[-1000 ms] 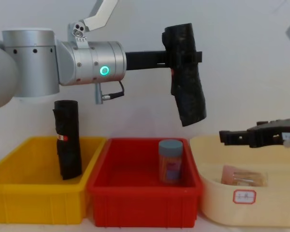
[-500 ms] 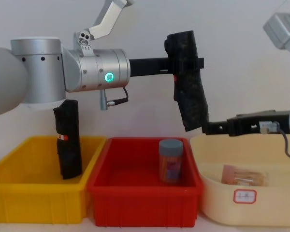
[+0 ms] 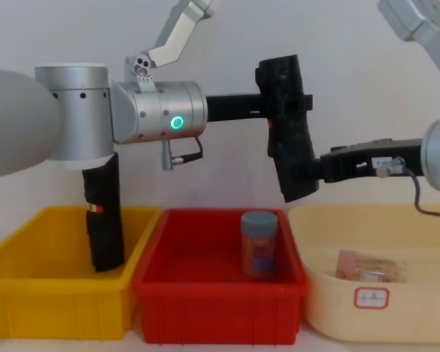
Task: Pick up the garbage bag with the one hand and transfer it to the other hand.
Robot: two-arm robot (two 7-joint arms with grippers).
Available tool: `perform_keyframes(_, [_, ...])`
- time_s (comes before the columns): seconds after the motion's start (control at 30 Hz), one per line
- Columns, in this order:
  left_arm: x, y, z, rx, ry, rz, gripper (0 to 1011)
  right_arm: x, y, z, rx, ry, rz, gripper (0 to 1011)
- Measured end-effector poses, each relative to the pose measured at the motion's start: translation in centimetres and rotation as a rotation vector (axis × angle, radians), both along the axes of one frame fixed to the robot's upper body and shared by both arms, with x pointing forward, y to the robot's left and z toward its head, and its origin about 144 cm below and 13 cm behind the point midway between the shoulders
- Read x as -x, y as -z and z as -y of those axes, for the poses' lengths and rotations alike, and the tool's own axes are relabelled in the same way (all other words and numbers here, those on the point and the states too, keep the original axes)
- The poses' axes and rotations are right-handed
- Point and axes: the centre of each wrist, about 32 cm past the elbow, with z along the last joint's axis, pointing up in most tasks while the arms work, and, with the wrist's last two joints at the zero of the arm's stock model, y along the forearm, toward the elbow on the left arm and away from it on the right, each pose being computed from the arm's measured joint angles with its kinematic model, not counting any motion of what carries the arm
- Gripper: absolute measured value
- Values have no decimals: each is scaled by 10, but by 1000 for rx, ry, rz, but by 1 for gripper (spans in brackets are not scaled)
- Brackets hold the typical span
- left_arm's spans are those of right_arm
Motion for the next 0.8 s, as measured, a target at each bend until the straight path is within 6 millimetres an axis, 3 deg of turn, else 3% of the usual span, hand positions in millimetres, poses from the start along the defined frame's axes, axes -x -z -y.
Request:
perform_keyframes(0.37, [-2, -1, 10, 18, 38, -12, 376, -6, -3, -2, 5, -12, -11, 1000])
perform_keyframes(0.8, [9, 0, 19, 36, 104, -34, 376, -9, -3, 0, -4, 13, -13, 1000])
